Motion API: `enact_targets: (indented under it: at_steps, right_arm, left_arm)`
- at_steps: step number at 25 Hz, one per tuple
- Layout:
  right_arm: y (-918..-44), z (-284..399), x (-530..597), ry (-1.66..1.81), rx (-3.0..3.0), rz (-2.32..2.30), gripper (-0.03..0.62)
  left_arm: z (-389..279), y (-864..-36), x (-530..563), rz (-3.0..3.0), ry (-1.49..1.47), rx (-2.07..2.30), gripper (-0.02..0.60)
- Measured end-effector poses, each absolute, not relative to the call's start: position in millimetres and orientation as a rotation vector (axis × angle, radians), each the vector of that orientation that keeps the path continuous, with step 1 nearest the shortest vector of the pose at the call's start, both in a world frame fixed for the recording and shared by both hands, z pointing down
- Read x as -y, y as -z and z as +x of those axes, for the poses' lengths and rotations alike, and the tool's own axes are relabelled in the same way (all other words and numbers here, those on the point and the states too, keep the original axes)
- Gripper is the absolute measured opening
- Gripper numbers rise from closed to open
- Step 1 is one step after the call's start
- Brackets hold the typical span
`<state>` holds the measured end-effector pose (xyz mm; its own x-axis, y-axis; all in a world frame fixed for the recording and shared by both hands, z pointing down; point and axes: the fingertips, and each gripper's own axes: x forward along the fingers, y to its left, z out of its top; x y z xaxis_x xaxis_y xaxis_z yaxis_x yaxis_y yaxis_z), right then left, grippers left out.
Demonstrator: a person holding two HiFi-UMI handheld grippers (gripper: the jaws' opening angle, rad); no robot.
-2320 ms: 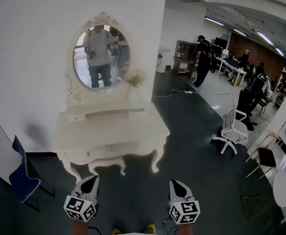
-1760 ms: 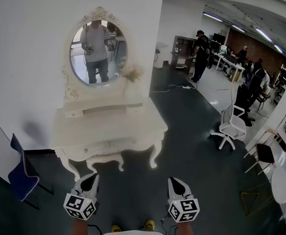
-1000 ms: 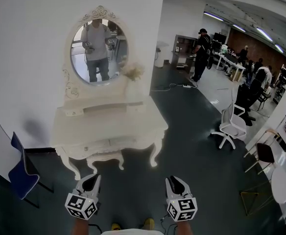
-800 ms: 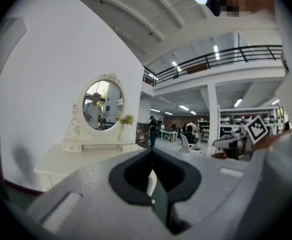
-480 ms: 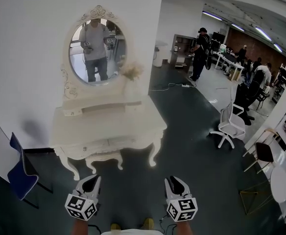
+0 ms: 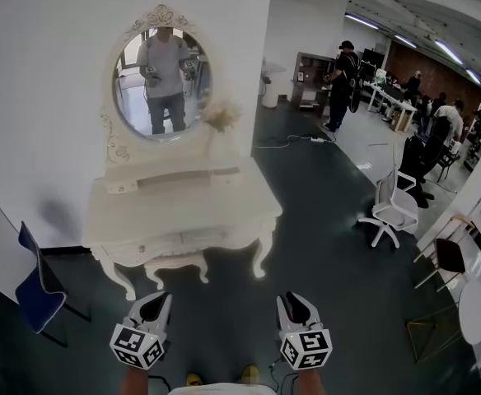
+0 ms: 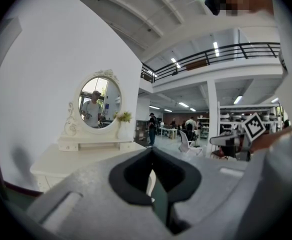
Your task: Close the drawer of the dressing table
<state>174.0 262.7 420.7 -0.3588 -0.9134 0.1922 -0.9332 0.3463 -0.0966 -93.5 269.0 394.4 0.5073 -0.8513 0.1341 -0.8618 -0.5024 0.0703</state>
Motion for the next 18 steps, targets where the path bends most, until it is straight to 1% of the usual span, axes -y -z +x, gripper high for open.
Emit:
enact_targets:
  at_steps: [7, 18]
  right_arm:
    - [-428.0, 190.6, -240.9, -0.309, 2.524, 1.686, 0.071]
    - [-437.7, 238.0, -209.1, -0.258, 2.593, 1.55, 0.069]
  left_arm:
    - [-68.6, -394.6, -253.2, 2.601, -0.137, 1.526, 0.0]
    - [-13.1, -403.1, -232.8, 2.536, -0.145, 1.652, 0.0]
